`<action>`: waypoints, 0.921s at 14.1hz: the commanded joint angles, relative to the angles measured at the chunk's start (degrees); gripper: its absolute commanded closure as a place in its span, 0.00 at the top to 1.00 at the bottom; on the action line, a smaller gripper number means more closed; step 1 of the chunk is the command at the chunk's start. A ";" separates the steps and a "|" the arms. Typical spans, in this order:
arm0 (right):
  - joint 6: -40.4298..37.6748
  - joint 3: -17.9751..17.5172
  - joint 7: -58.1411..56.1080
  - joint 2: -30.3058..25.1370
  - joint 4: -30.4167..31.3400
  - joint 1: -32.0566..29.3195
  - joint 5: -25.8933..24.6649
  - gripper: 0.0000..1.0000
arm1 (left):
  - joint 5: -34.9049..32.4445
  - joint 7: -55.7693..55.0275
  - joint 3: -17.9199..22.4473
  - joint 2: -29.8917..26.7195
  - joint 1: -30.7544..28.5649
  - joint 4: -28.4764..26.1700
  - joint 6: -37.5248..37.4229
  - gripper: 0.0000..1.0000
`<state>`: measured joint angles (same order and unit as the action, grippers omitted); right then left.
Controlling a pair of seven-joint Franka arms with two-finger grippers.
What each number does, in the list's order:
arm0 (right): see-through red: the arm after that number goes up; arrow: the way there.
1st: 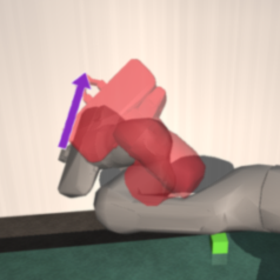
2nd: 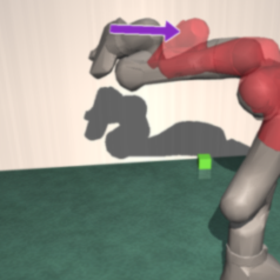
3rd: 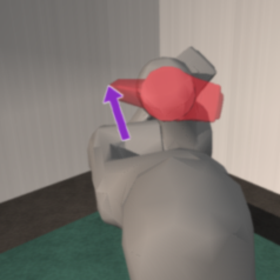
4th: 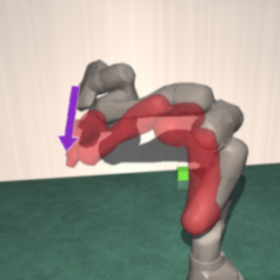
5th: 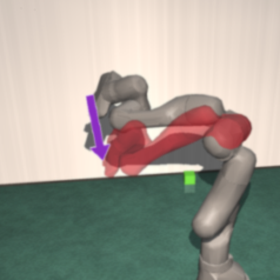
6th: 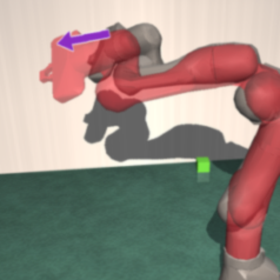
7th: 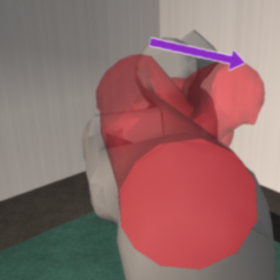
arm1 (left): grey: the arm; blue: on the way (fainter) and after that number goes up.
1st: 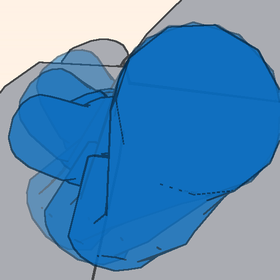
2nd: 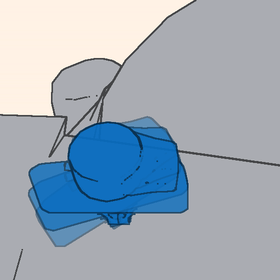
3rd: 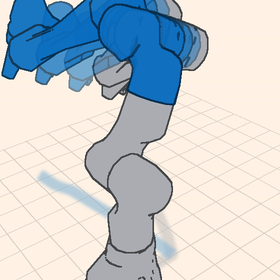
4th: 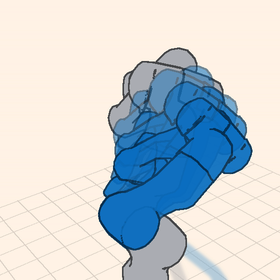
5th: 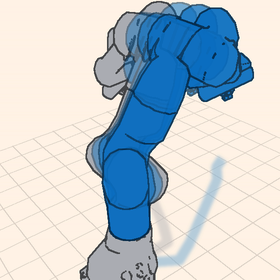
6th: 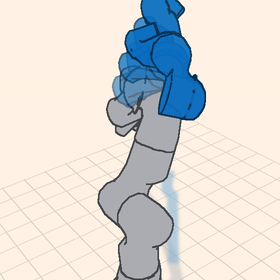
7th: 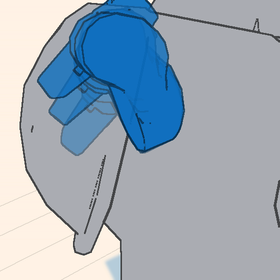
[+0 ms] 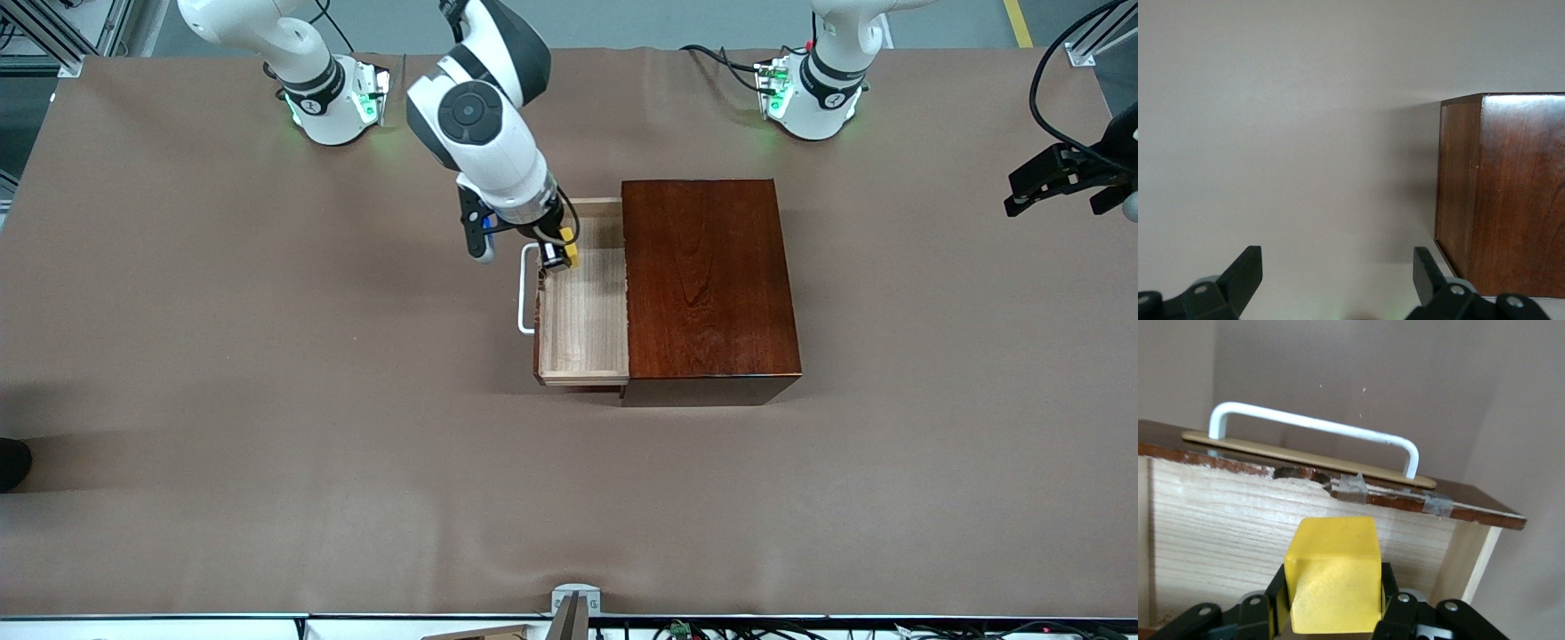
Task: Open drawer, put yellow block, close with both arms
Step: 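Carry the yellow cube with the right gripper over the open drawer, then lower the cube into the drawer and open the right gripper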
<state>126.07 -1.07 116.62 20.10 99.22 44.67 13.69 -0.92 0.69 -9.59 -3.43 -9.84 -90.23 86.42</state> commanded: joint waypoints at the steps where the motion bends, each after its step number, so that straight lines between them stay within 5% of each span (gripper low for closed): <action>1: 0.41 0.90 1.33 2.56 -1.93 1.65 0.20 0.00 | 1.45 1.68 -0.26 -0.79 -0.36 -0.48 -0.47 1.00; 8: 1.99 0.90 1.24 5.65 -1.93 2.27 0.11 0.00 | 1.45 1.33 -0.26 0.18 0.08 -0.04 -0.47 1.00; 9: 1.99 0.90 1.33 5.73 -1.93 2.27 0.20 0.22 | 1.45 1.33 -0.26 0.18 0.17 0.05 -0.47 1.00; 12: 1.99 0.90 1.33 6.96 -2.80 2.27 0.20 0.31 | 1.36 1.07 -0.34 0.26 1.31 0.14 -0.47 1.00; 13: 1.99 0.90 1.59 7.31 -3.24 2.35 0.20 0.41 | 1.45 1.24 -0.34 0.87 1.49 0.23 -0.47 1.00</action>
<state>128.31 -1.01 116.83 26.04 98.29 45.99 13.68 -0.92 0.73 -9.92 -3.13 -8.75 -90.51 86.41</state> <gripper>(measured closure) 0.445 0.000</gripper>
